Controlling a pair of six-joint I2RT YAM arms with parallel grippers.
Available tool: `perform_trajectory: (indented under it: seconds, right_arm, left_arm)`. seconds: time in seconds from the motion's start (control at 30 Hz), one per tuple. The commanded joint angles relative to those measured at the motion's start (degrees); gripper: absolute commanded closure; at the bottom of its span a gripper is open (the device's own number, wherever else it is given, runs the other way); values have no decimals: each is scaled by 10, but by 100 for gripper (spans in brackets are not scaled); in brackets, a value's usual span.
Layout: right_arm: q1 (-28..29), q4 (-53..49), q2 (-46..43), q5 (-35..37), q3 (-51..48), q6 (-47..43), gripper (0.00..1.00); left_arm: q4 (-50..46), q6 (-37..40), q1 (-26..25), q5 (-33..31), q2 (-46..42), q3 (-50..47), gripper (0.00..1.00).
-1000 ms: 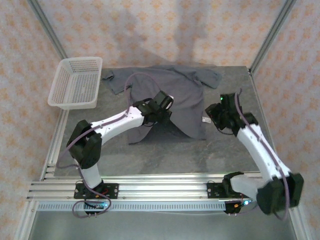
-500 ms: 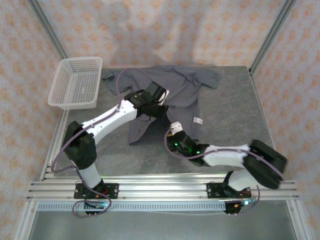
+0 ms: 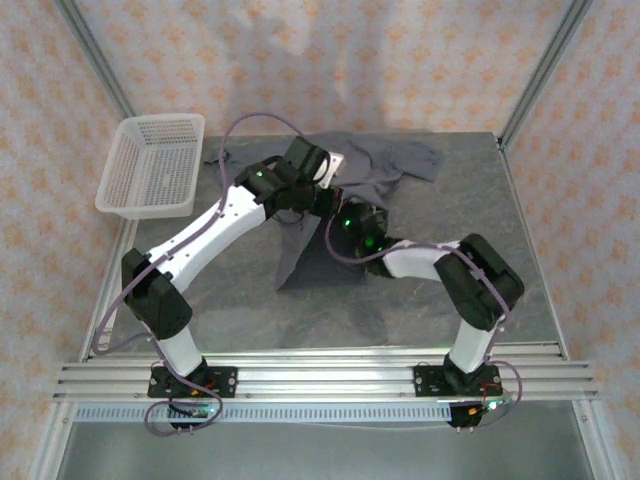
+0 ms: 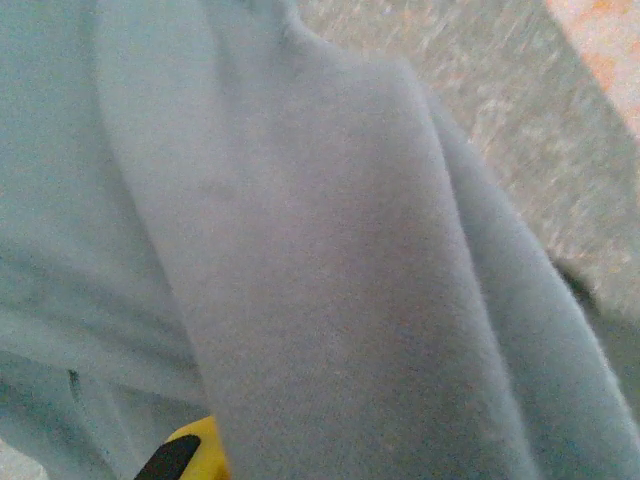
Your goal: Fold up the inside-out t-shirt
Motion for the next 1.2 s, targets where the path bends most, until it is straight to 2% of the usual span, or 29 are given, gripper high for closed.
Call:
perform_trajectory:
  seconds: [0.0,0.07,0.17,0.27,0.33,0.4,0.53,0.63,0.73,0.83,0.93,1.03,1.1,1.17]
  right_arm:
    - [-26,-103,-30,-44,34,100,100]
    - [-19,-119,-31,-76,37,143,100]
    - [15,-100,-41,-79,12,211,100]
    - [84,-68,-39,-46,-4,203,100]
    - [100,-84,-29,-55,7,202,100]
    - [83,-111,-29,-70,21,218,100]
    - [-5,-164,-36,-142,59,229,100]
    - [-63,-255,-26,-193,119,229,100]
    - [-92,-265,-22,-224,135,227,100]
    - [-100,-275,-11,-247,156,234,100]
    - [-84,-256,-2,-249,146,268,100]
    - [-42,-221,4,-239,115,280,100]
    - [-3,-212,0,-226,95,279,100]
    - [31,-164,-20,-223,50,270,100]
  left_arm:
    - [-47,-29,-4,93,-26,30,100]
    - [-32,-76,-4,131,-15,65,100]
    - [-28,-142,-4,135,8,136,100]
    - [-48,-155,-4,130,33,212,100]
    - [-67,-140,-6,140,47,253,100]
    - [-88,-123,-7,155,55,282,100]
    - [-99,-108,-11,172,41,285,100]
    - [-102,-93,-19,167,25,276,100]
    - [-117,-76,-30,140,20,277,100]
    - [-105,-84,-40,153,23,286,100]
    - [-90,-113,-50,168,38,331,100]
    - [-40,-173,-61,174,61,383,100]
    - [-33,-210,-64,152,84,429,100]
    - [-55,-209,-63,123,105,480,100]
